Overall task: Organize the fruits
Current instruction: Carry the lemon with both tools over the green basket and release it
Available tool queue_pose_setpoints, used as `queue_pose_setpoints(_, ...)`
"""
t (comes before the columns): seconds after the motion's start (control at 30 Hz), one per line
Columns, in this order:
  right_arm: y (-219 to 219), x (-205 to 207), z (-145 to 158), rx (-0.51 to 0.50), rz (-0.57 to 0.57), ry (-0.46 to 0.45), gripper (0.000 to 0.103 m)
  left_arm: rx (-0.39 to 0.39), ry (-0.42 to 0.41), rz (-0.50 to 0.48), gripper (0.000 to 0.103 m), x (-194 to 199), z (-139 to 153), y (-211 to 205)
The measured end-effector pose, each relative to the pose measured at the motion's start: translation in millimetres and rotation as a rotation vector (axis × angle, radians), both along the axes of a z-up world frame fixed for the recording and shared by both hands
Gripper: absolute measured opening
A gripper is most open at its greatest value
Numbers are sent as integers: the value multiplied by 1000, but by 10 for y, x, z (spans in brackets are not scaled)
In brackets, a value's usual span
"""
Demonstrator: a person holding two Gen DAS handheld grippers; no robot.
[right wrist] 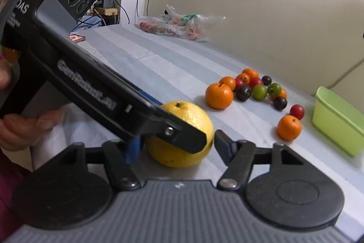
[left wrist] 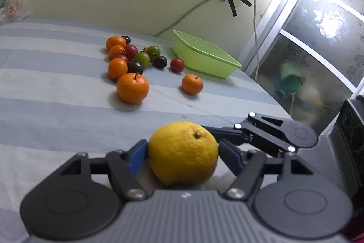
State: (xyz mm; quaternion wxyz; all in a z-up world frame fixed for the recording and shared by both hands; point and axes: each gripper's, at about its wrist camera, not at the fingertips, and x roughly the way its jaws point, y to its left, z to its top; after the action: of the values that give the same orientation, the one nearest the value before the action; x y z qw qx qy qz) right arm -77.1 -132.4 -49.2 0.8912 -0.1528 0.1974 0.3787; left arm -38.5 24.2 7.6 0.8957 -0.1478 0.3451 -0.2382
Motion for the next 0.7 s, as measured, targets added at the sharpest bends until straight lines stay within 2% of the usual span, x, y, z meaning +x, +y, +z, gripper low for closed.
queue_pose_setpoints(0.13,-61,-21,86,32,-20,-3,68,19,-19,5,69,44,121,-67)
queue_pose_setpoints(0.27,-237,114,259,65,-73,-60,68,35,-55,-20,69,307,383,-253)
queue_pose_setpoints(0.37,-475,320,426,84,-150,-99,68,24,-77,-52,69,681,574,-498)
queue_pose_setpoints(0.5,-924,709,621,124,-257,-99,68,33,-96,-104,69,1266,769,-1001)
queue_pose_setpoints(0.6,-1216,998,707,119,-320,-117,68,27,-93,-128,69,1674,832,-1340)
queue_pose_setpoints(0.7,-1431,1298,707,96,-354,-112,68,19,-55,-142,69,2096,802,-1629)
